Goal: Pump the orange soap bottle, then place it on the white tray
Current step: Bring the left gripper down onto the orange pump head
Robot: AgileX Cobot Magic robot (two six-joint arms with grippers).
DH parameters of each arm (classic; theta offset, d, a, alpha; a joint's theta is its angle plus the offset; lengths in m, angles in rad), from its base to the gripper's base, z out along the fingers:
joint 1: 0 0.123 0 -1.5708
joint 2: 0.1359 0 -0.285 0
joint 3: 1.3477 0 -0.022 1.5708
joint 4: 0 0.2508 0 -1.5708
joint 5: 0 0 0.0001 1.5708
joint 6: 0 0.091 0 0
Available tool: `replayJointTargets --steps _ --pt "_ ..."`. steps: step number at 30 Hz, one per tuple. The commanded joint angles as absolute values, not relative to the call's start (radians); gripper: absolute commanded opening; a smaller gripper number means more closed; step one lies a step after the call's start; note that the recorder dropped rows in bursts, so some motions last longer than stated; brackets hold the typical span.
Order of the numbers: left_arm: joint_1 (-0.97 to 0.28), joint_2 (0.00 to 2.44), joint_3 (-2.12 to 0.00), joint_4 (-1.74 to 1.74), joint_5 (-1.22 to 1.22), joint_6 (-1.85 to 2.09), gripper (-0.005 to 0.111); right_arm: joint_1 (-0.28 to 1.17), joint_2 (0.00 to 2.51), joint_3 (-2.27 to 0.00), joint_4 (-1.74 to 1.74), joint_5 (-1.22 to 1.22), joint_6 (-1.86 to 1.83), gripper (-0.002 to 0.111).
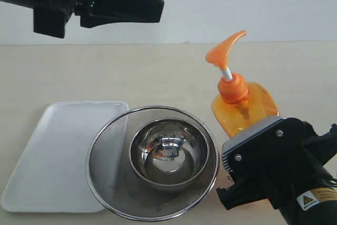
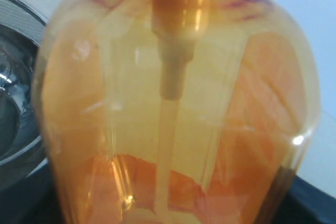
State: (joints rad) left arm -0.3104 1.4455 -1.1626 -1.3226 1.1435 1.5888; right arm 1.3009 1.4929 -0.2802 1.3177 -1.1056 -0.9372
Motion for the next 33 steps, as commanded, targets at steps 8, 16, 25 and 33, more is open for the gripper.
replayJointTargets --steps 8,16,25,33 --pt "-0.572 1.563 -1.345 -1.132 1.065 1.504 0.005 1.302 1.478 -0.281 1.288 -1.131 -0.951 0.000" --pt "-0.650 1.717 -1.493 -1.127 1.016 1.483 0.005 1.302 1.478 -0.281 1.294 -1.129 -0.951 0.000" --pt "-0.650 1.786 -1.560 -1.000 0.907 1.428 0.005 1.302 1.478 -0.281 1.297 -1.126 -0.948 0.000" --pt "-0.579 1.777 -1.560 -0.929 0.917 1.356 0.005 1.302 1.478 -0.281 1.324 -1.141 -0.942 0.000"
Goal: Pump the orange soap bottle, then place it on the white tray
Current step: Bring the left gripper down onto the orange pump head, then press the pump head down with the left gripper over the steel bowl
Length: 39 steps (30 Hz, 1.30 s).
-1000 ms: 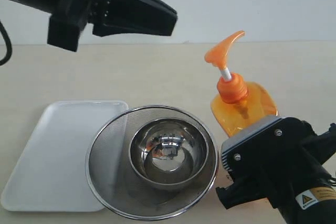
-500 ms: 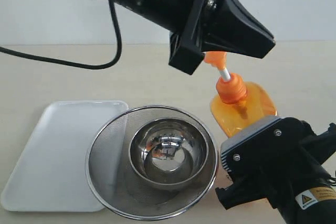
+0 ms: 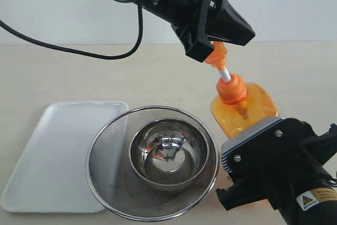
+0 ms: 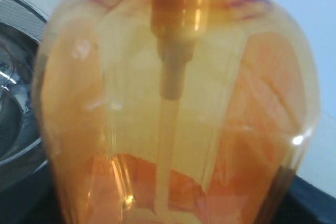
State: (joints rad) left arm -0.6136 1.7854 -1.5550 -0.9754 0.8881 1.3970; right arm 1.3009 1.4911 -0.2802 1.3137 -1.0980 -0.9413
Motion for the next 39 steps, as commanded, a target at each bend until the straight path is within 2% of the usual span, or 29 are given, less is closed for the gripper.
replayJointTargets --steps 1,21,30,35,39 --pt "-0.570 1.775 -1.560 -0.926 0.933 1.356 0.005 1.302 1.478 -0.281 1.325 -1.143 -0.941 0.000" --pt "-0.563 1.675 -1.421 -0.918 0.944 1.341 0.005 1.302 1.478 -0.281 1.321 -1.156 -0.923 0.000" --pt "-0.558 1.530 -1.421 -0.939 0.928 1.310 0.005 1.302 1.478 -0.281 1.325 -1.162 -0.954 0.000" --pt "-0.558 1.542 -1.416 -0.953 0.984 1.293 0.005 1.302 1.478 -0.281 1.325 -1.165 -0.988 0.000" --pt "-0.560 1.545 -1.372 -0.953 0.930 1.293 0.005 1.302 1.478 -0.281 1.325 -1.169 -0.988 0.000"
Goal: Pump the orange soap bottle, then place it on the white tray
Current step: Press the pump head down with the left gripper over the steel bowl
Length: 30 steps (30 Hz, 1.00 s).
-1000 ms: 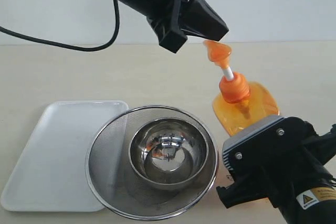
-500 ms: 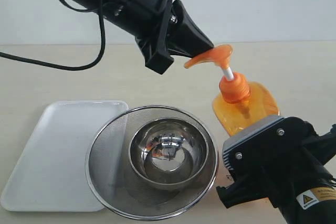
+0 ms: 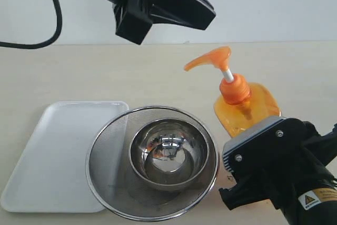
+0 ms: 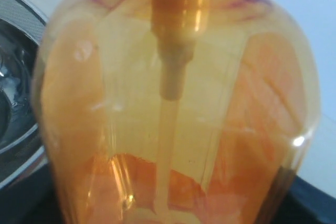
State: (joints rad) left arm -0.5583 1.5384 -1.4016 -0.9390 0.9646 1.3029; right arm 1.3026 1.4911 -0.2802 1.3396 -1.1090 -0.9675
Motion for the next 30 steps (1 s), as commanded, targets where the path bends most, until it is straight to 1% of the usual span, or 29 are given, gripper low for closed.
replayJointTargets --steps 1,5,10,30 --pt "-0.560 1.550 -1.360 -0.961 0.917 1.299 0.005 1.302 1.478 -0.281 1.325 -1.169 -0.988 0.000" --pt "-0.567 1.598 -1.358 -1.051 0.915 1.365 0.005 1.302 1.478 -0.281 1.321 -1.161 -0.988 0.000" --pt "-0.582 1.655 -1.358 -1.050 0.918 1.380 0.005 1.302 1.478 -0.281 1.317 -1.155 -0.988 0.000" --pt "-0.582 1.694 -1.313 -1.065 0.931 1.384 0.005 1.302 1.478 -0.281 1.261 -1.161 -0.971 0.000"
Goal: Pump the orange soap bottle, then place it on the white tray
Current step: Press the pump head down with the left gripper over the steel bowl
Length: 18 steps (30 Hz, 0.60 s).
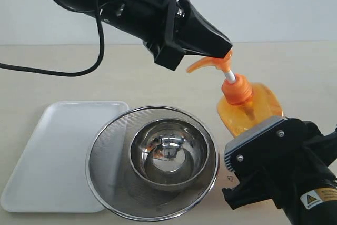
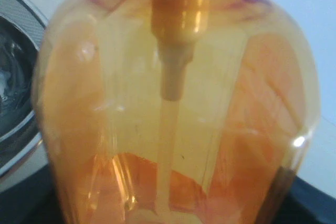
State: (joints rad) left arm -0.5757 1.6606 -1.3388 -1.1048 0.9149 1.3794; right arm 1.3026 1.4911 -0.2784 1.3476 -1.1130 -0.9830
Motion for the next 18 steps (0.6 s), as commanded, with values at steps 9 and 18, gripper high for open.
replayJointTargets --steps 9,18 --pt "-0.582 1.701 -1.282 -1.083 0.931 1.417 0.005 1.302 1.478 -0.281 1.249 -1.161 -0.969 0.000" --pt "-0.582 1.701 -1.267 -1.105 0.915 1.426 0.005 1.302 1.478 -0.281 1.249 -1.157 -0.966 0.000"
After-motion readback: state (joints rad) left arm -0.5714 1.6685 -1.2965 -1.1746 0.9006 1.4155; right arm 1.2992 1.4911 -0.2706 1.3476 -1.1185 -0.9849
